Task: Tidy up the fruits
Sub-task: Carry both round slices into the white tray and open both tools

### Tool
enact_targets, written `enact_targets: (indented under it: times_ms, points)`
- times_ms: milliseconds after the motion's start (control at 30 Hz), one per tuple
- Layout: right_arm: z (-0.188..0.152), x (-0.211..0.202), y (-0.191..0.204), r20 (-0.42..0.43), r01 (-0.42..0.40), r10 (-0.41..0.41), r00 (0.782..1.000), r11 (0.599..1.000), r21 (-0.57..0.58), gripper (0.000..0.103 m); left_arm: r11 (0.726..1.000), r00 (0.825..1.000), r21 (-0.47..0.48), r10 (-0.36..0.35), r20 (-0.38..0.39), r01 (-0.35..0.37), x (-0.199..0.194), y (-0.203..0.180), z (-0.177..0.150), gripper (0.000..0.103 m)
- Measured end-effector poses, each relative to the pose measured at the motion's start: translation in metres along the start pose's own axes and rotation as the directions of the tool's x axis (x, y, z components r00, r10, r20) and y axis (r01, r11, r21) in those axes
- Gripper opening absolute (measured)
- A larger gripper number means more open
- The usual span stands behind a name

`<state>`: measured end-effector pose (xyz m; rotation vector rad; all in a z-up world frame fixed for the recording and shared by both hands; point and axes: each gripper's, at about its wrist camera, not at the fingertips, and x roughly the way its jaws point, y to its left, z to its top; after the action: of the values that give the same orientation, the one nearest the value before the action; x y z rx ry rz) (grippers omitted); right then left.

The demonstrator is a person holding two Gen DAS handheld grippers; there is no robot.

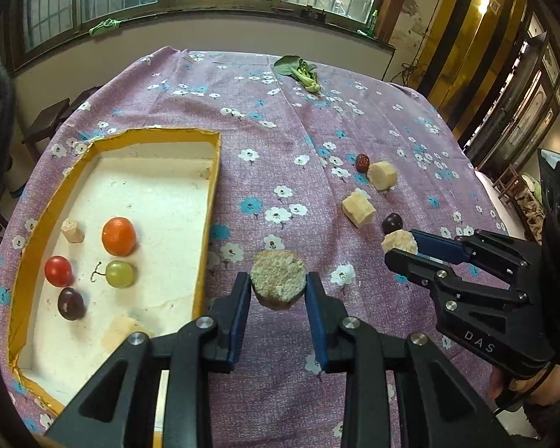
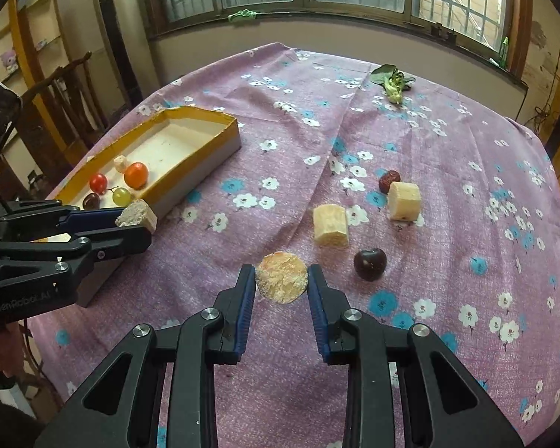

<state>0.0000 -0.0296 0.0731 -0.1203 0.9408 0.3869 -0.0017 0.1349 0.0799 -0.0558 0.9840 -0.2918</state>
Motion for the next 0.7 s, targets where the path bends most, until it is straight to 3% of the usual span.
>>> enact_targets:
  times_ms: [700]
  points:
    - [0.079,0.043,0.071,0.026,-0.122,0.125,0.992,0.988,-0.099,0.027,0.977,0.987,-0.158,0.152,0.055,-0.141,-0.024,0.117,0.03,0.032]
